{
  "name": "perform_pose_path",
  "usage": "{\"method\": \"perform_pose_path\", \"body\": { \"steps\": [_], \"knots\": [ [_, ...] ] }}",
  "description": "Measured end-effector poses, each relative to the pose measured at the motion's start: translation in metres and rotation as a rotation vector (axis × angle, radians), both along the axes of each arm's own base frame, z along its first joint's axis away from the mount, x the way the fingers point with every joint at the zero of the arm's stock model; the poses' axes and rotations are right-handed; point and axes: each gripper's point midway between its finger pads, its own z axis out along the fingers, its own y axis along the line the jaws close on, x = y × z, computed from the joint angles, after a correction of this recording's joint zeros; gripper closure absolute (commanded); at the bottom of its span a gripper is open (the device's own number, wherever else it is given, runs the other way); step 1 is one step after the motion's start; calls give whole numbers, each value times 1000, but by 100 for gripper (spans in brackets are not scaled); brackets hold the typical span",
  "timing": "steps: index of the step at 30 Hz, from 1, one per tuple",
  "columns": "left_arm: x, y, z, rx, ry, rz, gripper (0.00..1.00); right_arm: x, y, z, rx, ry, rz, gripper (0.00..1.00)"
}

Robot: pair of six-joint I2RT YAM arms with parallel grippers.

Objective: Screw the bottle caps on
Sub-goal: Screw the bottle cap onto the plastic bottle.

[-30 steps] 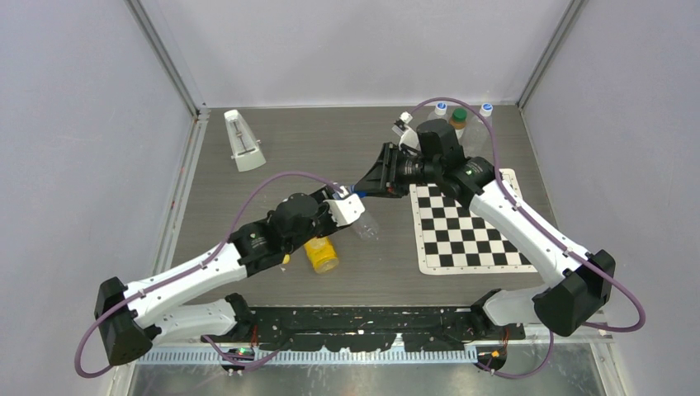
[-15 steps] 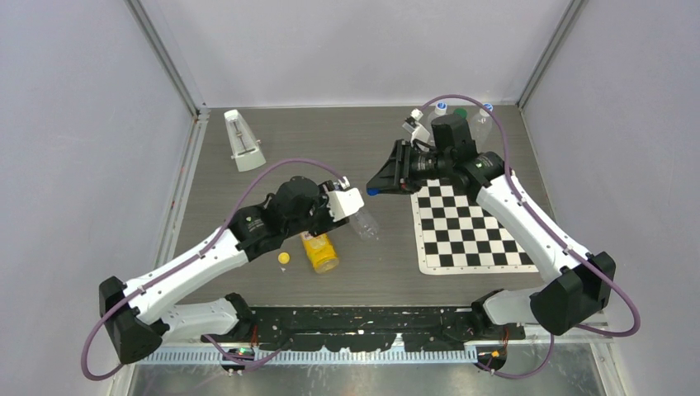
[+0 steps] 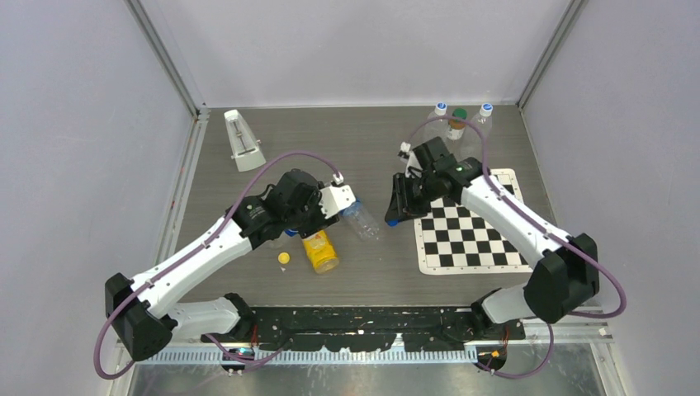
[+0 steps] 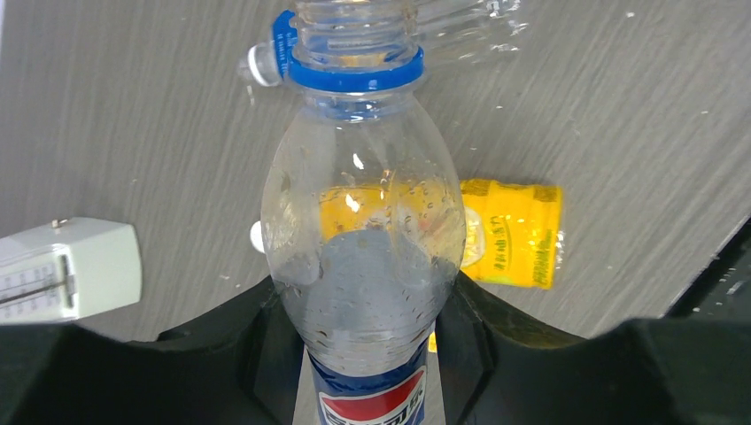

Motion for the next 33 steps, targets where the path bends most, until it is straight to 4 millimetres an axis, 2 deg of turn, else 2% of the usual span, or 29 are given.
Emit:
{"method": "perform_pose_path", "body": {
  "steps": [4, 6, 13, 16, 20, 23, 25, 29, 33],
  "knots": [
    [-9, -7, -2, -29, 47, -29, 100, -11, -8, -51, -167, 50, 22, 99],
    [-11, -9, -3, -41, 58, -43, 100, -16, -12, -70, -232, 73, 29, 98],
    [-18, -15, 3, -83, 66, -76, 95, -26, -19, -124, -383, 93, 42, 92],
    [-21, -17, 7, -100, 68, -89, 95, -28, -20, -141, -426, 95, 40, 85],
    [-23, -19, 7, -112, 77, -104, 95, -28, -19, -154, -466, 82, 49, 71],
    [-25, -21, 8, -121, 82, -111, 95, -27, -15, -154, -478, 60, 54, 57],
    [-23, -22, 10, -131, 73, -110, 95, -27, -14, -154, -484, 50, 51, 52],
    [-19, -23, 10, -163, 14, -115, 94, -25, -14, -154, -490, 25, 32, 43],
    [-20, -16, 1, -178, -33, -103, 95, -23, -20, -152, -491, -28, -5, 40]
  ]
}}
